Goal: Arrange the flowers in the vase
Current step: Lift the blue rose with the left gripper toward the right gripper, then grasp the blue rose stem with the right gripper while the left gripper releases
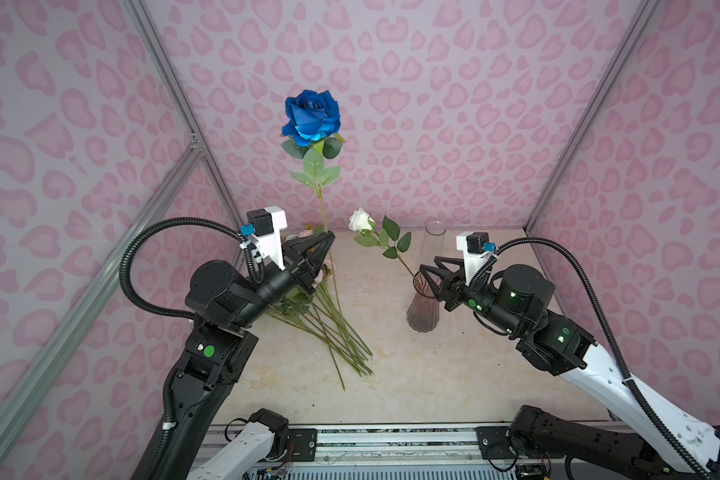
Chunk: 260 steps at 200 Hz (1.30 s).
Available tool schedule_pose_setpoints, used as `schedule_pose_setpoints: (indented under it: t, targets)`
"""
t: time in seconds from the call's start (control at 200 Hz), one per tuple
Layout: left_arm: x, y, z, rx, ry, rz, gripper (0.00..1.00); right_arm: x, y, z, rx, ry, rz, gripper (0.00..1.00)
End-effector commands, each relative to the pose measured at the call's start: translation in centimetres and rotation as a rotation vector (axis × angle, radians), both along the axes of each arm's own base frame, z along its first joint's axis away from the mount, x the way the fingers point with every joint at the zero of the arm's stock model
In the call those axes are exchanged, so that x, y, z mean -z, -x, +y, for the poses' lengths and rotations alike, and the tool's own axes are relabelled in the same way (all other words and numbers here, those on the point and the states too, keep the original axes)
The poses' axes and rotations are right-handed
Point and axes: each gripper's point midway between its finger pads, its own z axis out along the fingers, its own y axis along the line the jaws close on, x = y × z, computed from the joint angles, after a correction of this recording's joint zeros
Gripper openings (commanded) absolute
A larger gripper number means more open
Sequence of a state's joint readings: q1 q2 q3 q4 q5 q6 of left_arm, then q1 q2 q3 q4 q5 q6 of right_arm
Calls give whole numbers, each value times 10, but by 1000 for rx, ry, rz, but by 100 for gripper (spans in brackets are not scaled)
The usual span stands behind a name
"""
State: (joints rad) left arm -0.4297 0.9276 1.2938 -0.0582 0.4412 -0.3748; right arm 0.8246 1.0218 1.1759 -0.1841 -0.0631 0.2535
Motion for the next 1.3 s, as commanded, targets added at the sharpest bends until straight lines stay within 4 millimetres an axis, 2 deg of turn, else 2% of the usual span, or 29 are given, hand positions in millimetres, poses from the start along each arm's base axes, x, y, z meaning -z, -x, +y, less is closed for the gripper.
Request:
schedule_pose_setpoints:
  t: [0.0, 0.03, 0.185, 0.315, 0.435, 0.54, 0.68, 0.775, 0.84, 0.865, 0.91, 0.92, 0.94, 0.965, 1.02, 1.04, 1.16, 1.295]
  targets:
    - [-23, 9, -24, 98, 27, -78, 3, -15, 18, 28, -138, -14, -27, 51]
    - [-33, 12, -30, 112, 31, -98, 3, -20, 22, 34, -164, -25, -28, 51]
    - [-23, -1, -64, 154, 19, -87, 3, -41, 37, 56, -277, -94, -32, 56]
    - [-18, -7, -86, 188, 15, -75, 3, -44, 35, 64, -294, -111, -16, 56]
    - [-15, -7, -97, 211, 10, -73, 3, -45, 29, 69, -286, -110, -22, 53]
    - [-10, -7, -103, 222, 6, -64, 3, -44, 21, 73, -259, -116, -15, 43]
    - [-4, -7, -102, 212, -2, -54, 3, -45, 12, 74, -226, -131, -16, 12]
    - [0, -7, -100, 203, -10, -50, 4, -46, 11, 74, -220, -133, -31, 0]
    - [1, -7, -99, 195, -15, -53, 8, -43, 9, 73, -206, -130, -35, 0]
    - [2, -7, -98, 189, -19, -54, 13, -43, 8, 72, -199, -127, -37, 0]
    - [3, -7, -96, 177, -28, -57, 28, -42, 6, 71, -189, -119, -40, 0]
    - [3, -7, -95, 172, -29, -58, 31, -41, 6, 71, -186, -116, -41, 0]
    - [2, -8, -93, 156, -33, -60, 46, -41, 5, 70, -178, -110, -46, 0]
    - [3, -10, -89, 130, -38, -57, 58, -41, 4, 68, -166, -99, -52, 0]
    - [-3, -10, -74, 55, -30, -71, 71, -42, 0, 61, -123, -76, -73, 0]
    - [6, -13, -69, 25, -41, -61, 74, -43, -1, 58, -112, -71, -83, 0]
    - [9, -14, -25, -179, -13, -72, 80, -56, -8, 30, 17, -21, -164, 0]
    - [33, -19, 38, -466, 51, 10, 81, -79, -17, -7, 157, -26, -245, 0]
